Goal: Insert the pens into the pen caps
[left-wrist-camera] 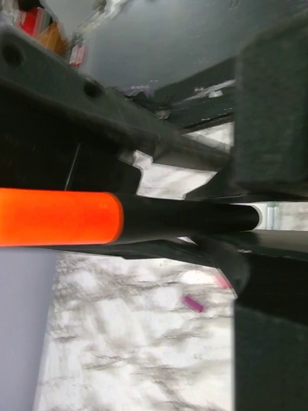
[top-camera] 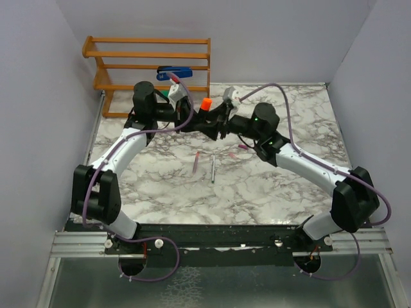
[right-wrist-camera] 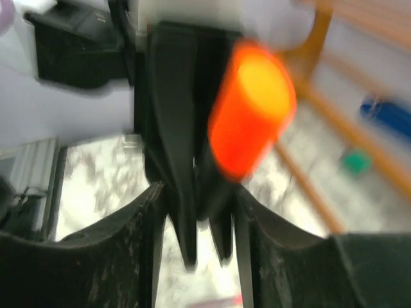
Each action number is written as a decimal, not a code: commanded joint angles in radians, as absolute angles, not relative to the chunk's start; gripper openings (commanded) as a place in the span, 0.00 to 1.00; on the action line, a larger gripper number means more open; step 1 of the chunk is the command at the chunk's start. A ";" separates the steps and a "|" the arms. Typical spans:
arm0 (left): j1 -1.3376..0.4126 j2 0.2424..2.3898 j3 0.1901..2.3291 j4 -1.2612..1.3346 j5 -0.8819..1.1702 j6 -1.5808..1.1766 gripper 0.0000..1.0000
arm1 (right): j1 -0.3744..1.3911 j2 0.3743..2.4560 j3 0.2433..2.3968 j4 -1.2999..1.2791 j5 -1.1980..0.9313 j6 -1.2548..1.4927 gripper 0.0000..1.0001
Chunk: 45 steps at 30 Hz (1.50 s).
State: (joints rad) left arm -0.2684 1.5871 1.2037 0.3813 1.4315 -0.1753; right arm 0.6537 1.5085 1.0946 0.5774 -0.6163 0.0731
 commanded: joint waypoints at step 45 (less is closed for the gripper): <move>-0.238 1.792 0.981 -0.462 0.093 -0.114 0.54 | 0.667 1.219 0.930 -0.198 -0.436 0.081 0.71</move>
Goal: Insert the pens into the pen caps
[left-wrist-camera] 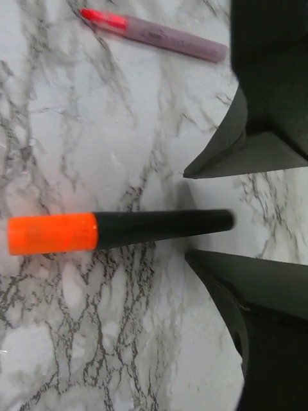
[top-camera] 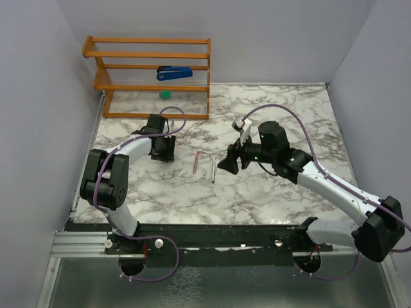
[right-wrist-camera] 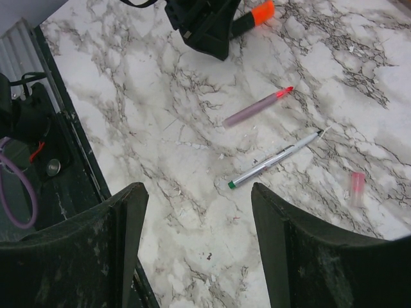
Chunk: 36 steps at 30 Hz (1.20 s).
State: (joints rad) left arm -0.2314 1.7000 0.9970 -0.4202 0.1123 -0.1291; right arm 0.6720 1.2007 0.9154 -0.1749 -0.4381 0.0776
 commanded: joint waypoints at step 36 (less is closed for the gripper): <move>-0.238 1.340 1.054 -0.485 0.241 -0.049 0.99 | 0.677 1.963 1.543 -0.660 0.134 0.451 0.33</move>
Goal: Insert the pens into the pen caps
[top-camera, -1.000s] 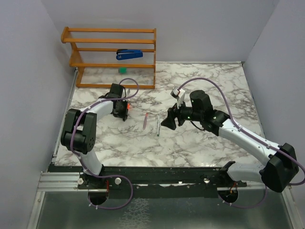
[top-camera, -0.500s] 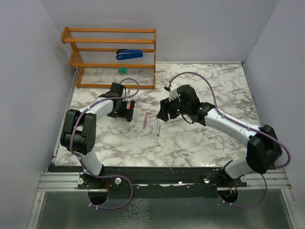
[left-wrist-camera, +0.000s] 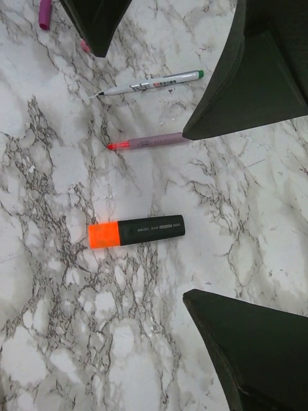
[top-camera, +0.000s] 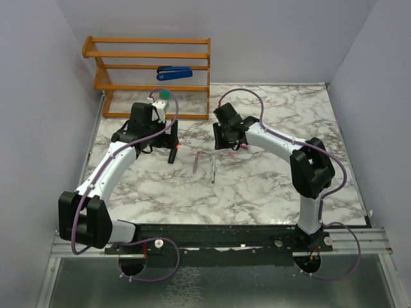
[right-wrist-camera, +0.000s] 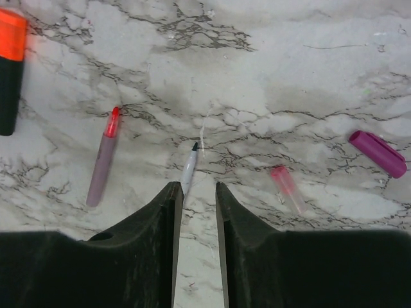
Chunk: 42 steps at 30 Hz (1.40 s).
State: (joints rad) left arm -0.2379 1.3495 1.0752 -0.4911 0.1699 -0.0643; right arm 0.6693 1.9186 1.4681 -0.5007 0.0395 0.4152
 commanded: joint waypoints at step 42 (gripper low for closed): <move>-0.236 1.224 0.857 -0.243 0.362 -0.190 0.99 | 0.761 2.214 1.628 -0.719 0.119 0.538 0.00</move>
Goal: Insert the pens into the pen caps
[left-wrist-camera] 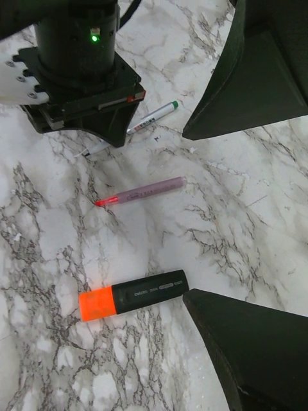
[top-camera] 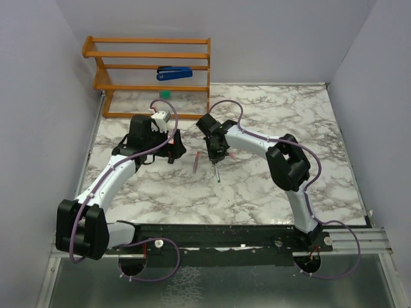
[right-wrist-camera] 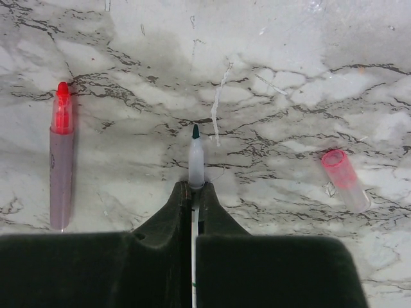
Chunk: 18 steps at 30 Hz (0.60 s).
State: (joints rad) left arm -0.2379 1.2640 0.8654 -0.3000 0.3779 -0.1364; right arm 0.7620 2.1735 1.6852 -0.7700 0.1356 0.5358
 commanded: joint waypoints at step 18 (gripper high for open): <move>-0.290 1.272 0.648 0.401 0.740 -0.551 0.87 | 0.761 1.807 1.471 -0.376 0.090 0.398 0.00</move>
